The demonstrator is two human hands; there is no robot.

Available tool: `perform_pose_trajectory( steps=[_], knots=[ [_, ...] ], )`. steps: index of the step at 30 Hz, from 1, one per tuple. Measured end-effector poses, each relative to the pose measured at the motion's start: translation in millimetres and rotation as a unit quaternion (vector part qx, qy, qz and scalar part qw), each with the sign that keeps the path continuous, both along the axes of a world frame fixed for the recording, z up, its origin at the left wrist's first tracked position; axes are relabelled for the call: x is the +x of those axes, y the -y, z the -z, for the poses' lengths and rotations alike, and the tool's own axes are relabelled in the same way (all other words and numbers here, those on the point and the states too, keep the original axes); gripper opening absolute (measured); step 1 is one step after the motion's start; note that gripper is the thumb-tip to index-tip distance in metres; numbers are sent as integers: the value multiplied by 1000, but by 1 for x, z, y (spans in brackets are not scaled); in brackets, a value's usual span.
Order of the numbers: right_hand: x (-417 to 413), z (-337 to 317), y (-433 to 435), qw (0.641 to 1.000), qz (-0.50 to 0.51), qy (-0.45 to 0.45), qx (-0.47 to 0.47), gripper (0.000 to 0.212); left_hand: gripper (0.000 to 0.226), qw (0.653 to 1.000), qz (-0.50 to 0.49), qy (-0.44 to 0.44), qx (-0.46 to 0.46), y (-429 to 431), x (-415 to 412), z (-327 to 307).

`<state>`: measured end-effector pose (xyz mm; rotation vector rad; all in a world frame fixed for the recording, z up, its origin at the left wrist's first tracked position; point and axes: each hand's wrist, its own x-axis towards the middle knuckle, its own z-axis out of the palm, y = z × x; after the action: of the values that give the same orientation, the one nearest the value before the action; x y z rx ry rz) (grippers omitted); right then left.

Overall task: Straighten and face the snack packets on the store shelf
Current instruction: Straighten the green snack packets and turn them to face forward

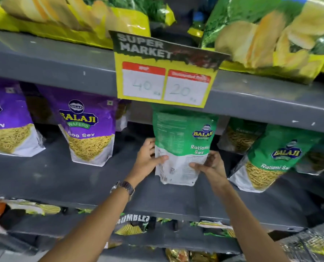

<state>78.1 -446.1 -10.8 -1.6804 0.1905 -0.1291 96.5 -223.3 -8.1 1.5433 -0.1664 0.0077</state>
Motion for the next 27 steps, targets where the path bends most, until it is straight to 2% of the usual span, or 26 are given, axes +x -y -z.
perform_pose_trajectory(
  steps=[2,3,5,6,8,10,12,13,17,20,23,27],
  knots=[
    [-1,3,7,1000,-9,0,9,55,51,1000,5,10,15,5,3,4],
    [-3,3,10,1000,-23,-2,16,63,51,1000,9,12,14,6,3,5],
    [-6,-4,15,998,-61,-1,28,93,51,1000,11,9,3,6,2,6],
    [-6,-10,17,997,-72,3,30,96,52,1000,9,10,-3,6,1,7],
    [-3,-24,18,996,-76,38,34,82,58,999,-26,27,-17,10,-7,9],
    [4,-43,16,993,-67,73,61,67,58,992,-115,47,-28,21,-25,11],
    [8,-58,12,991,-59,89,79,57,52,979,-191,66,-8,37,-48,14],
    [9,-62,10,991,-56,91,77,53,52,977,-198,71,16,47,-59,17],
    [2,-68,2,992,-22,117,47,42,61,989,-129,52,45,82,-83,26],
    [-9,-69,-3,990,0,135,31,49,79,988,-136,49,54,96,-87,25],
    [-23,-68,-3,990,7,139,6,54,103,992,-104,44,60,101,-86,26],
    [-46,-65,-7,991,8,133,10,35,134,995,-41,34,83,101,-72,27]
  ],
)
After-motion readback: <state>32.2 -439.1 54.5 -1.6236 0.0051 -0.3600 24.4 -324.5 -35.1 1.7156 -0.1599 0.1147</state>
